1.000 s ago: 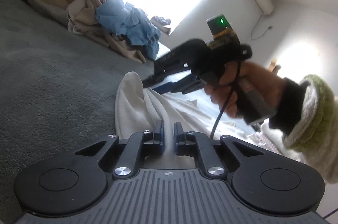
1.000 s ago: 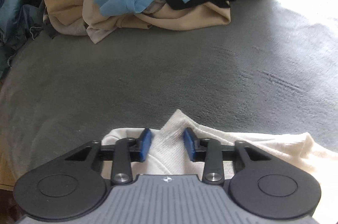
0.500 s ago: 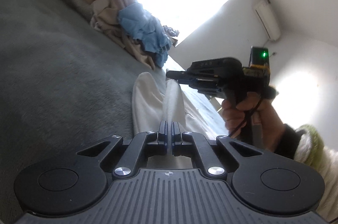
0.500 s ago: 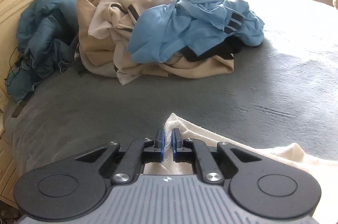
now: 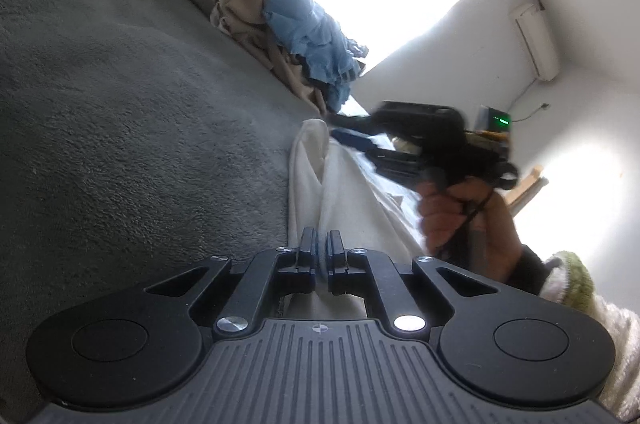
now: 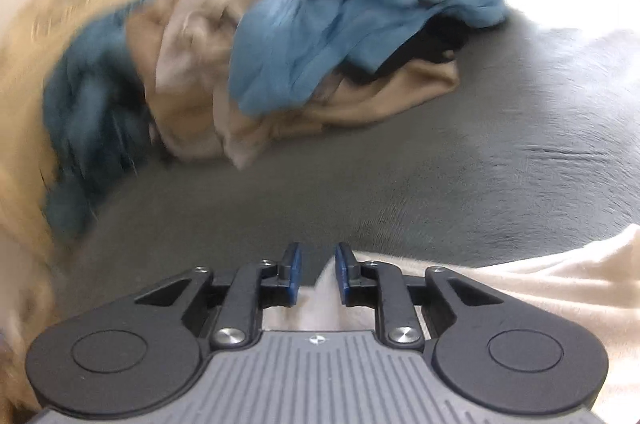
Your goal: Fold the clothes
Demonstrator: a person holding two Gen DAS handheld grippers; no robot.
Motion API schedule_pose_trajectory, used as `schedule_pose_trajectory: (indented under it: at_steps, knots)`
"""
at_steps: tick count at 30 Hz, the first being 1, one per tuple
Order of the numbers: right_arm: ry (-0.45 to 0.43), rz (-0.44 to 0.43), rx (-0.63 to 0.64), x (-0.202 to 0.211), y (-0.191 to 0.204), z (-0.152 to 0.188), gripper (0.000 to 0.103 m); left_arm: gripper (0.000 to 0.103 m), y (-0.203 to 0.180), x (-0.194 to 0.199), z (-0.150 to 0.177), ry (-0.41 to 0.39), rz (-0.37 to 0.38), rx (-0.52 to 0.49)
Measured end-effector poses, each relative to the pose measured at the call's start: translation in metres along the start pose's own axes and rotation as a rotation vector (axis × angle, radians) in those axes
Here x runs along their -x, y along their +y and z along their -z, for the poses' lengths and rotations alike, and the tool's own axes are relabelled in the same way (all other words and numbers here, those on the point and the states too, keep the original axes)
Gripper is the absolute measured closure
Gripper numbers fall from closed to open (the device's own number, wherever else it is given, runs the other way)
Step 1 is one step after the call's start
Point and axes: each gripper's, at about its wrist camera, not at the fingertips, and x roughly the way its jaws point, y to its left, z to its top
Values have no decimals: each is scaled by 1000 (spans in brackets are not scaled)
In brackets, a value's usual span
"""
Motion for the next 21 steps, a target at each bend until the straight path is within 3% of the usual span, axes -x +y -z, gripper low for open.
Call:
schedule_pose_trajectory:
  at_steps: [2,8,14,21]
  knots:
    - [-43,-37,-57,22,-5,-6,81,84,-4,4,0,-9,-34,-13]
    - [-179,-57,-25,137,-15,9,74,81,-21,16,-4,-78,-87,-35]
    - [-257,120,39,240,-38,78,65,77,-52,-16,-14,-32,-24,-102]
    - [-396,369,-102,319,-101,161,52,76,-50,-50,-7,45,-109,-71]
